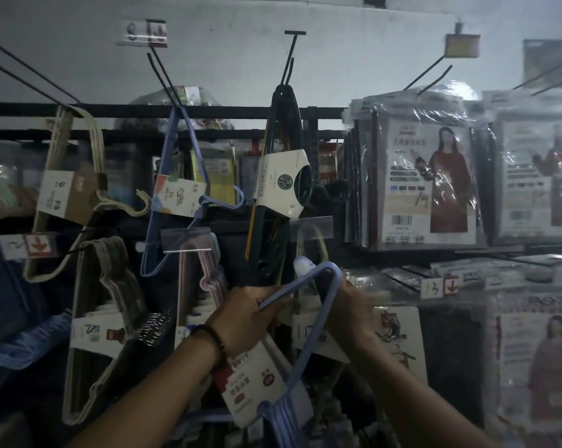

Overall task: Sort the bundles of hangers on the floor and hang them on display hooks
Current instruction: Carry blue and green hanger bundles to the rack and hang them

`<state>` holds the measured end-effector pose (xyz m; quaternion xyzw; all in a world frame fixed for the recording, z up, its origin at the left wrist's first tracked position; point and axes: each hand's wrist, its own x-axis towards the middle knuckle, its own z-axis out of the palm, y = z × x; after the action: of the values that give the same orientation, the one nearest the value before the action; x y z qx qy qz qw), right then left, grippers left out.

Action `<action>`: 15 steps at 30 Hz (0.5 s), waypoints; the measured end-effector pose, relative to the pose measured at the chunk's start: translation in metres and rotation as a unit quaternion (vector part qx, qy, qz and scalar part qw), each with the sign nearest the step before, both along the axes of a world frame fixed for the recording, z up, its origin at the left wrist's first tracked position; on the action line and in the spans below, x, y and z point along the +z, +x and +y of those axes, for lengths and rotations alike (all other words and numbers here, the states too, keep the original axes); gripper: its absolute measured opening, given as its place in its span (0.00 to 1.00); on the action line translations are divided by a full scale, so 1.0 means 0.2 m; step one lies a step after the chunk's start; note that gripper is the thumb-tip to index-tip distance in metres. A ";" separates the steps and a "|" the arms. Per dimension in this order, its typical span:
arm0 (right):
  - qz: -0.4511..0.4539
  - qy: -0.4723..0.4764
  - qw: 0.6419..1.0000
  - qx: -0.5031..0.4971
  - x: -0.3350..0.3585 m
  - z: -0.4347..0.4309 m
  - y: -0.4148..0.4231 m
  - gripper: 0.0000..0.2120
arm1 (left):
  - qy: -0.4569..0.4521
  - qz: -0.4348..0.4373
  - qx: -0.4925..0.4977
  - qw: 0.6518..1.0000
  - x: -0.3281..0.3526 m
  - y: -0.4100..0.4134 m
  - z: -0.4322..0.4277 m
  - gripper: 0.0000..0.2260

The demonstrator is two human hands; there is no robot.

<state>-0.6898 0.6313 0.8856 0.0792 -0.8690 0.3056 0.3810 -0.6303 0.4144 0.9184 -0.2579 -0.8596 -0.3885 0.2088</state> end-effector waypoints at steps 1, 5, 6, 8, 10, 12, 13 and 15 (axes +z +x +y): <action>-0.016 -0.009 1.000 -0.002 0.00 -0.01 -0.02 0.07 | -0.003 -0.001 0.004 1.000 -0.01 -0.01 -0.01 0.10; -0.031 0.011 0.999 -0.001 0.02 -0.04 -0.12 0.05 | -0.009 0.020 0.032 0.999 -0.03 -0.02 -0.05 0.11; -0.038 0.023 0.999 -0.002 0.04 -0.05 -0.14 0.05 | -0.006 0.031 0.038 0.999 -0.04 -0.01 -0.06 0.13; -0.053 0.034 0.998 -0.002 0.09 -0.07 -0.17 0.09 | -0.003 0.047 0.061 0.997 -0.04 -0.01 -0.07 0.15; -0.084 0.047 0.995 -0.002 0.13 -0.10 -0.21 0.13 | 0.014 0.054 0.089 0.994 -0.06 -0.02 -0.10 0.13; -0.131 0.080 0.988 -0.018 0.18 -0.13 -0.23 0.12 | 0.036 0.051 0.119 0.991 -0.07 -0.03 -0.12 0.12; -0.153 0.093 0.983 -0.030 0.20 -0.14 -0.23 0.13 | 0.047 0.047 0.131 0.989 -0.07 -0.03 -0.13 0.11; -0.177 0.111 0.977 -0.048 0.21 -0.16 -0.24 0.13 | 0.055 0.050 0.148 0.986 -0.07 -0.01 -0.15 0.11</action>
<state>-0.7369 0.5984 0.9270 0.0239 -0.9540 0.1973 0.2246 -0.6332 0.3854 0.9051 -0.1349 -0.8542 -0.3863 0.3209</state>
